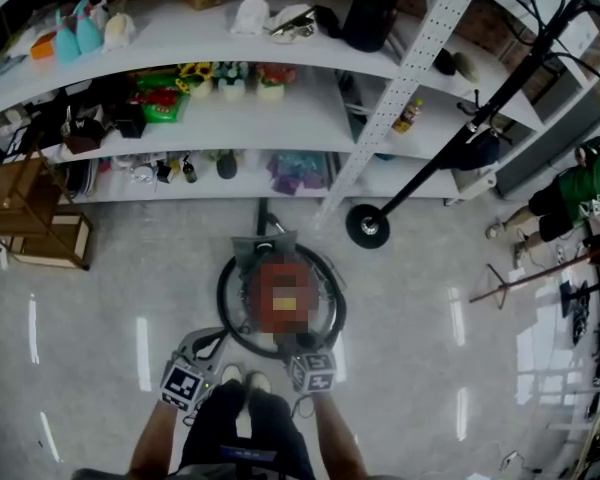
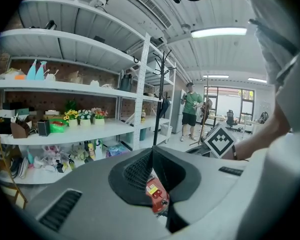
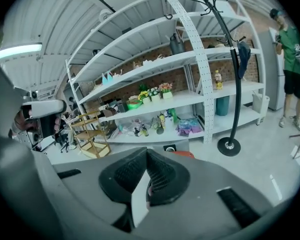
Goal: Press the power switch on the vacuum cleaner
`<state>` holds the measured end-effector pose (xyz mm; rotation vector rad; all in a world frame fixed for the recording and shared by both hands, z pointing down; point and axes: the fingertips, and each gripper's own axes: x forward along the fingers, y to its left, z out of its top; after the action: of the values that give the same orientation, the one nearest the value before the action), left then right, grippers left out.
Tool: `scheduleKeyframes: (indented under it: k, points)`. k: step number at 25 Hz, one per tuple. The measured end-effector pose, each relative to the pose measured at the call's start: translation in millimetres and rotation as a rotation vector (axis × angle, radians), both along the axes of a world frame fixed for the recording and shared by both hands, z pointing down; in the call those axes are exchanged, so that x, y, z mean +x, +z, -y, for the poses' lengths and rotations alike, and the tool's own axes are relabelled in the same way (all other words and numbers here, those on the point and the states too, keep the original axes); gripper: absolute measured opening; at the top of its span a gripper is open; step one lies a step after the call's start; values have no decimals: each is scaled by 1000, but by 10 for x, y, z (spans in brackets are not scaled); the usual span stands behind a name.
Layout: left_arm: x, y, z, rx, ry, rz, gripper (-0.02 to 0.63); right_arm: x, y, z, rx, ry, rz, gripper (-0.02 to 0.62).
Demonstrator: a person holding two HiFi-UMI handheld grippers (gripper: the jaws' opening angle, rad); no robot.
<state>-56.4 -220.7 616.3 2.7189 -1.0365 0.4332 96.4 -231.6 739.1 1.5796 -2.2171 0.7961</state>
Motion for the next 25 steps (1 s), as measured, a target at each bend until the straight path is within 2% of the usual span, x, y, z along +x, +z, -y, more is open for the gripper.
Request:
scheduleKeyframes:
  k: [13, 16, 20, 25]
  points:
    - [112, -825, 13, 47, 25, -26, 8, 99, -1186, -116, 119, 42, 4, 12]
    - [121, -941, -11, 55, 45, -17, 8, 127, -1376, -179, 122, 63, 23, 12]
    - [162, -1130, -60, 60, 50, -38, 8, 153, -1692, -276, 151, 76, 1, 12]
    - [194, -1243, -132, 67, 77, -27, 8, 210, -1984, -373, 195, 99, -6, 12]
